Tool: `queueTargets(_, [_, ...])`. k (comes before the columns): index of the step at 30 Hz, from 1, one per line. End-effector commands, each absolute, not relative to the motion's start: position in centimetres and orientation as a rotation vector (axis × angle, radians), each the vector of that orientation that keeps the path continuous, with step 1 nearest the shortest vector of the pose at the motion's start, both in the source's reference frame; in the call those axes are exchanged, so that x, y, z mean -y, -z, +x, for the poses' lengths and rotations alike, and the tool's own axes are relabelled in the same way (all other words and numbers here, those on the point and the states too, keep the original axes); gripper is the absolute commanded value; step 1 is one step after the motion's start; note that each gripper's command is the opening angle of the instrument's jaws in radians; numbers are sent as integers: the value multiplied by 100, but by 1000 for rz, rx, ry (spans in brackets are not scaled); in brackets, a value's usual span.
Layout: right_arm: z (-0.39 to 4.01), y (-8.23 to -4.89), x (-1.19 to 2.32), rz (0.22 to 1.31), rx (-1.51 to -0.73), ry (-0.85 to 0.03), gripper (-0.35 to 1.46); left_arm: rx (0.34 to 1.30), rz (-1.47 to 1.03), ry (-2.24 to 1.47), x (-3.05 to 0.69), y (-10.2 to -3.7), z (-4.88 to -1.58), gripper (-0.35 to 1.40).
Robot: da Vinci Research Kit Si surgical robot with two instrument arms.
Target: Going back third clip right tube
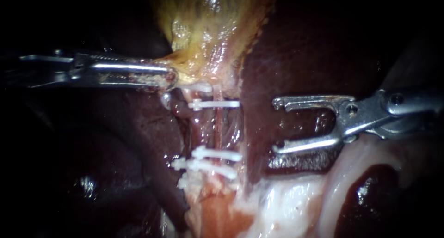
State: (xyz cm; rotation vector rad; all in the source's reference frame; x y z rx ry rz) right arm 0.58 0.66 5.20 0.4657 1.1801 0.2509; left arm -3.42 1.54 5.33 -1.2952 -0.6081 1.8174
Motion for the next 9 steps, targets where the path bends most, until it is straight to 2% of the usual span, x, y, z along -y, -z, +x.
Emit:
queueTargets(1, [58,-520,-65,465,-1180,-251,50,609,-1293,-1818,-154,-532,-342,-35])
queueTargets(9, [60,-519,-64,461,-1181,-247,50,611,-1294,-1819,-154,-531,-339,-35])
